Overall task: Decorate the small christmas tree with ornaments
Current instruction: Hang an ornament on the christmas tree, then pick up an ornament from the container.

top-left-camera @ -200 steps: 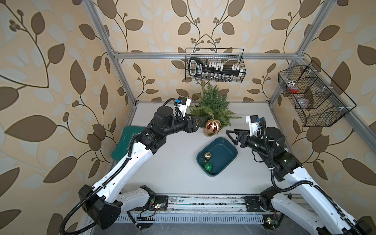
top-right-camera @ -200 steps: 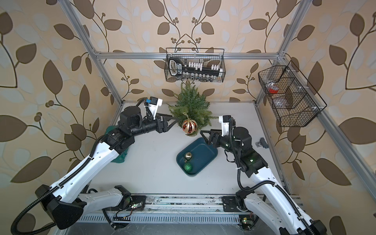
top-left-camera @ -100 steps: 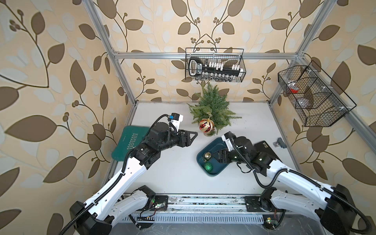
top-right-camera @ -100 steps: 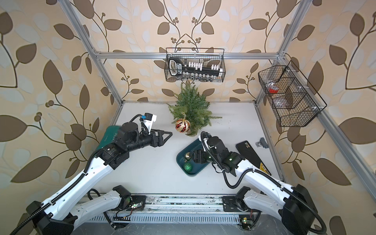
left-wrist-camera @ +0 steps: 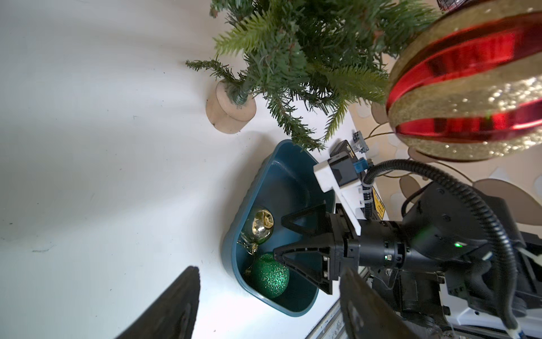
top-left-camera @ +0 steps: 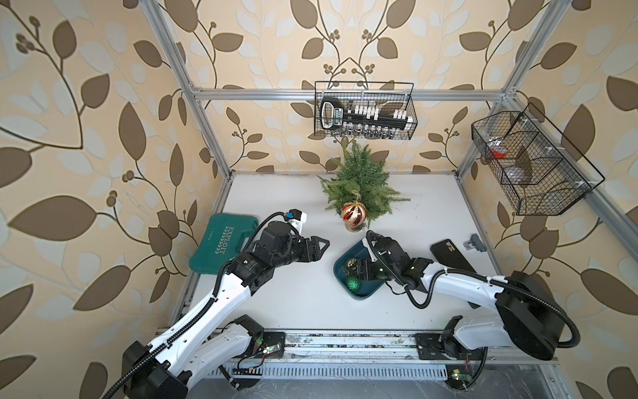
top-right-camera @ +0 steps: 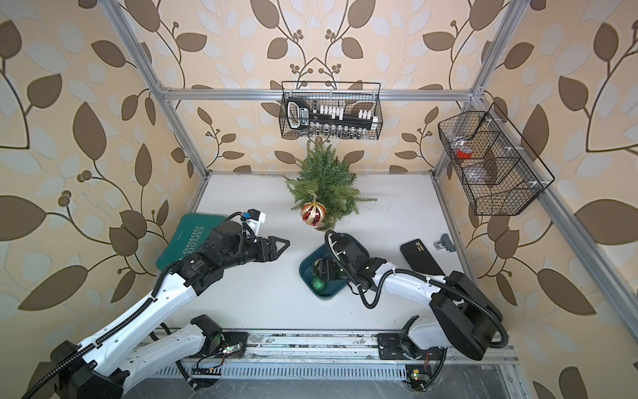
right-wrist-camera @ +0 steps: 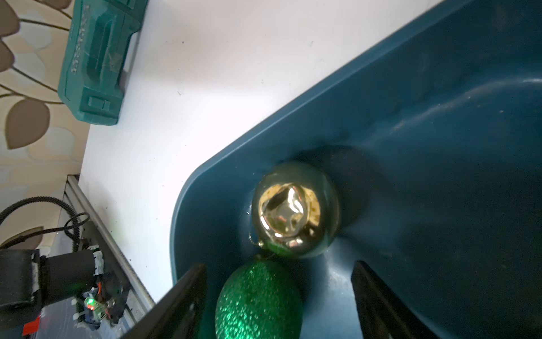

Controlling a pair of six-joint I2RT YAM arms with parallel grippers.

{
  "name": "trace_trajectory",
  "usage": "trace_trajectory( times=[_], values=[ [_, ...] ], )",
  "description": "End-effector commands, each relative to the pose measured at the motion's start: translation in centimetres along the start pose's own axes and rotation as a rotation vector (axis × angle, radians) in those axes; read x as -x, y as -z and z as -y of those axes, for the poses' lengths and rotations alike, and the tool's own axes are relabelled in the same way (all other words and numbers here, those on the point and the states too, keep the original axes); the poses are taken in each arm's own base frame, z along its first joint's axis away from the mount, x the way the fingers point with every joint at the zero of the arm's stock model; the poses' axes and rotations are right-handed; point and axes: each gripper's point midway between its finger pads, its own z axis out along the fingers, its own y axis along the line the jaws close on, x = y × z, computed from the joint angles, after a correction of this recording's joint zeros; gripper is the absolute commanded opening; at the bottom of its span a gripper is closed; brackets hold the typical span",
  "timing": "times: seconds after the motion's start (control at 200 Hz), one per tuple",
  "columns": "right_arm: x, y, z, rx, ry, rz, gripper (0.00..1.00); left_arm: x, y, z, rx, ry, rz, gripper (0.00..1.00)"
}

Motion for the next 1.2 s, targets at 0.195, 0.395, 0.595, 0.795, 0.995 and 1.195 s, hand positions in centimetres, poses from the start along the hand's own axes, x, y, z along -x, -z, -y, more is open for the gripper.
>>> trace_trajectory(
  times=[0.195,0.395,0.595,0.795,0.995,1.195],
  values=[
    [1.6,-1.9,-0.3,0.000,-0.024,0.055,0.75,0.7,-0.1,-0.1,-0.005,0.019,0.038,0.76],
    [1.9,-2.7,-0.2,-0.006,-0.029,0.058,0.73,0.5,-0.3,-0.3,-0.001,0.027,0.031,0.76],
    [1.7,-3.4,-0.1,-0.001,-0.033,0.052,0.71,0.3,-0.5,-0.5,0.000,0.034,0.026,0.76],
    [1.3,-3.9,0.2,-0.009,-0.029,0.033,0.62,0.4,-0.5,-0.3,-0.004,0.036,0.026,0.76],
    [1.3,-3.0,0.0,-0.006,-0.014,0.039,0.54,0.7,-0.3,0.0,-0.016,0.032,0.035,0.76],
    [2.4,1.1,-1.0,0.008,0.030,0.100,0.52,1.9,0.4,1.7,-0.065,0.010,0.054,0.76]
  ],
)
